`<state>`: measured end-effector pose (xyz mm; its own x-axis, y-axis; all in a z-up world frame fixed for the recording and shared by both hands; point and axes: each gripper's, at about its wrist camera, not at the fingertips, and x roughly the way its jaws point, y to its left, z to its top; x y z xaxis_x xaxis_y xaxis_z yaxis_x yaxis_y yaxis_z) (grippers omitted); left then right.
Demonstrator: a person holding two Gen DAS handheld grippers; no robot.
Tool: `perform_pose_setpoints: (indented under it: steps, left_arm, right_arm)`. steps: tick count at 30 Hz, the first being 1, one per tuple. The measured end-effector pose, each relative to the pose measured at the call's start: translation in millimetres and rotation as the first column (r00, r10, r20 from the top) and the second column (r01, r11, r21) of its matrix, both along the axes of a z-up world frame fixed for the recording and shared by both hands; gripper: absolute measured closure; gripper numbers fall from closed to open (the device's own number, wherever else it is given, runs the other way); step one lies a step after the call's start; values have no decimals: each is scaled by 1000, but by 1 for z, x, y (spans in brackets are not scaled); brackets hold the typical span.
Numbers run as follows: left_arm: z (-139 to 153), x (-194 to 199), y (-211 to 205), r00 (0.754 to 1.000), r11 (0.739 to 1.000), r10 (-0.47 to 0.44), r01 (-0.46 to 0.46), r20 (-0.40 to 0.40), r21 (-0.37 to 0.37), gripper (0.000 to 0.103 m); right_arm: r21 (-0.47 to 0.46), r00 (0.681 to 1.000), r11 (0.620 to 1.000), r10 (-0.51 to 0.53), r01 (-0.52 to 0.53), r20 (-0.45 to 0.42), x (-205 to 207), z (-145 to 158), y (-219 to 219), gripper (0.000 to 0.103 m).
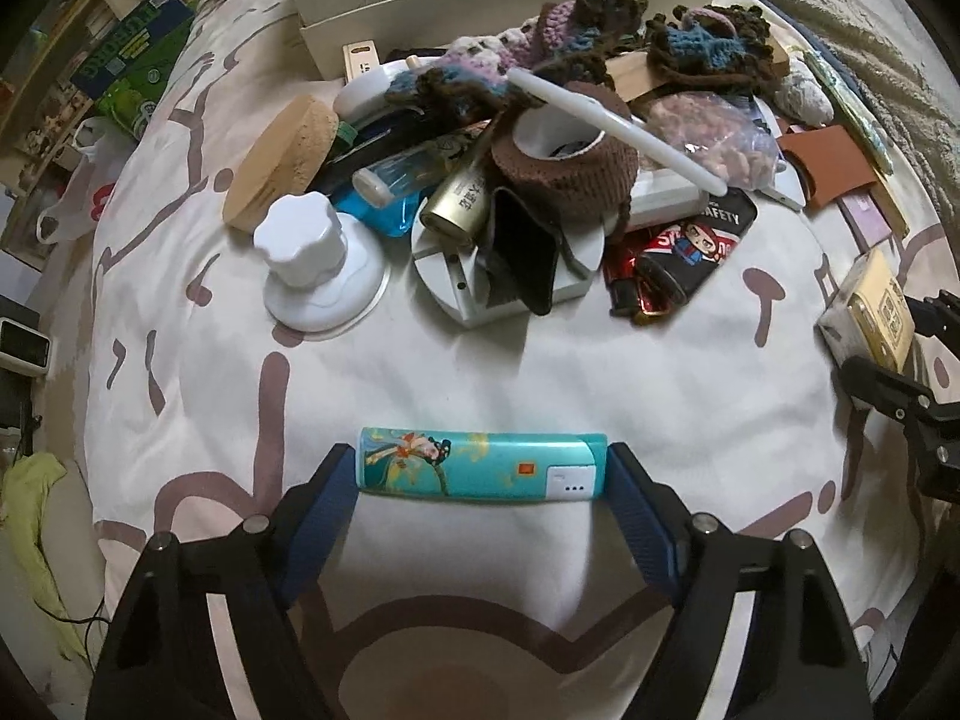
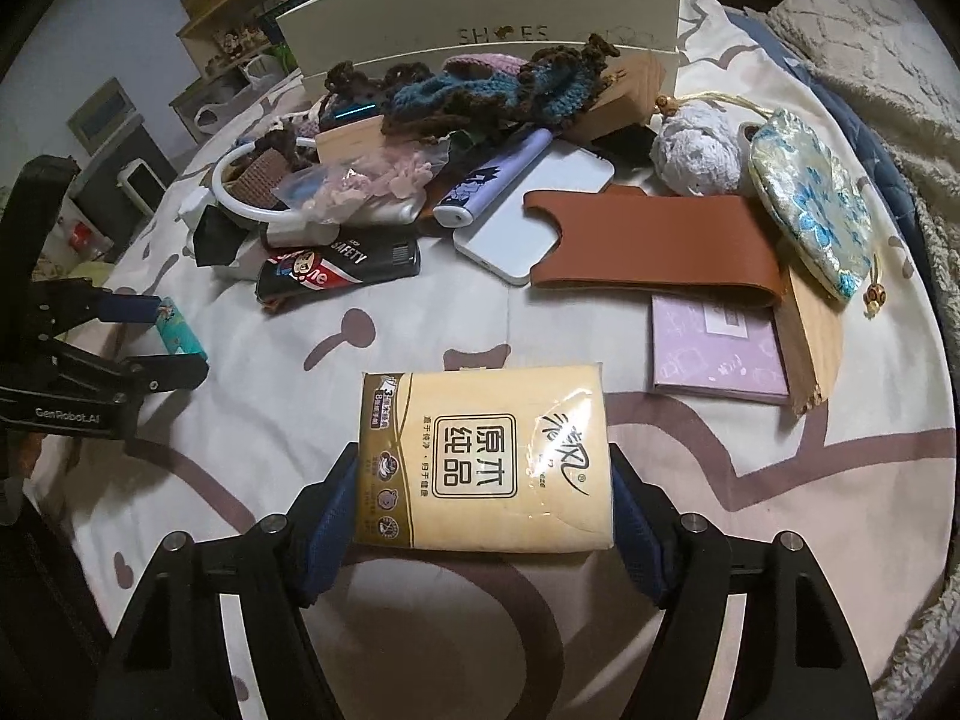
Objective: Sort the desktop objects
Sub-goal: 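Close the left tool on the teal tube while the right tool holds the tissue pack, then carry the teal tube with the left tool while the right tool carries the tissue pack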
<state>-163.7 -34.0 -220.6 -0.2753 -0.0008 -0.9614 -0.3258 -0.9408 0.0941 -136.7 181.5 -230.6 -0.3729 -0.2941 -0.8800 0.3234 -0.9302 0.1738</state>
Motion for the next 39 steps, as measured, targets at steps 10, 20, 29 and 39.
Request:
perform_pose_setpoints:
  steps: [10, 20, 29, 39]
  left_arm:
    - [10, 5, -5, 998, 999, 36, -36, -45, 7, 21]
    - [36, 20, 8, 987, 995, 71, -61, -145, 73, 21]
    - [61, 10, 11, 969, 980, 126, -89, -211, 178, 21]
    - [79, -16, 5, 952, 962, 175, -110, -253, 252, 21]
  right_arm:
    - [-38, 1000, 999, -17, 16, -11, 2, 6, 0, 28]
    - [-64, 998, 997, -53, 50, -46, -4, 18, 10, 28]
    - [-86, 991, 994, -76, 67, -110, -8, 34, 17, 28]
    - [-83, 978, 992, -107, 94, -180, -22, 59, 32, 28]
